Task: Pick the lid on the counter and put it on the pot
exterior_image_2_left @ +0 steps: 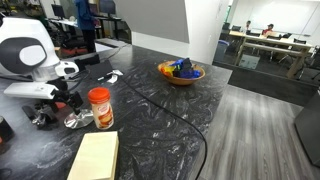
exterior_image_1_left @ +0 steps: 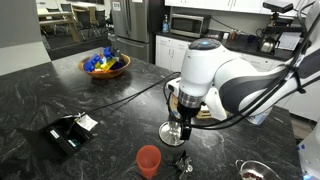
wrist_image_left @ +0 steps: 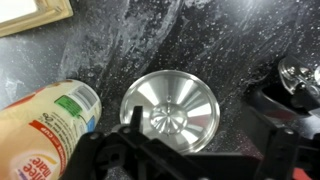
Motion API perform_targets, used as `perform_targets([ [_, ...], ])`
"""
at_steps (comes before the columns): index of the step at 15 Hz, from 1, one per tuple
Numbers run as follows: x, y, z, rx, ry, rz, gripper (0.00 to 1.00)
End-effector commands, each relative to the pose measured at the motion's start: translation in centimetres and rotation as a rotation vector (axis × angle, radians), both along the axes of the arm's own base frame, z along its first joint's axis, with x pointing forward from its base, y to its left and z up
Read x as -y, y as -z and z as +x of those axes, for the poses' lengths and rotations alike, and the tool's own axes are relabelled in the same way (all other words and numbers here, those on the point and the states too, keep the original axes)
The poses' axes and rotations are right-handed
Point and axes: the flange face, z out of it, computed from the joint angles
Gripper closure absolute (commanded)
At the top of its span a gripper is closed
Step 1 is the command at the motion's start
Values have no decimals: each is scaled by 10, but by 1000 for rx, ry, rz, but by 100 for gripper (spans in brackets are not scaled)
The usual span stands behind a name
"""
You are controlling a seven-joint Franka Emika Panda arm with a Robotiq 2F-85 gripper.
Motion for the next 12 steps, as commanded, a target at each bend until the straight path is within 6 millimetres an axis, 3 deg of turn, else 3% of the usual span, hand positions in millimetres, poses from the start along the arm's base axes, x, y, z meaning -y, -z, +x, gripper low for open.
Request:
perform_targets([
  [1, 2, 8, 20, -34, -75, -2, 0],
  [6, -3, 19, 44, -83, -228, 19, 0],
  [12, 5, 30, 56, -117, -282, 22, 0],
])
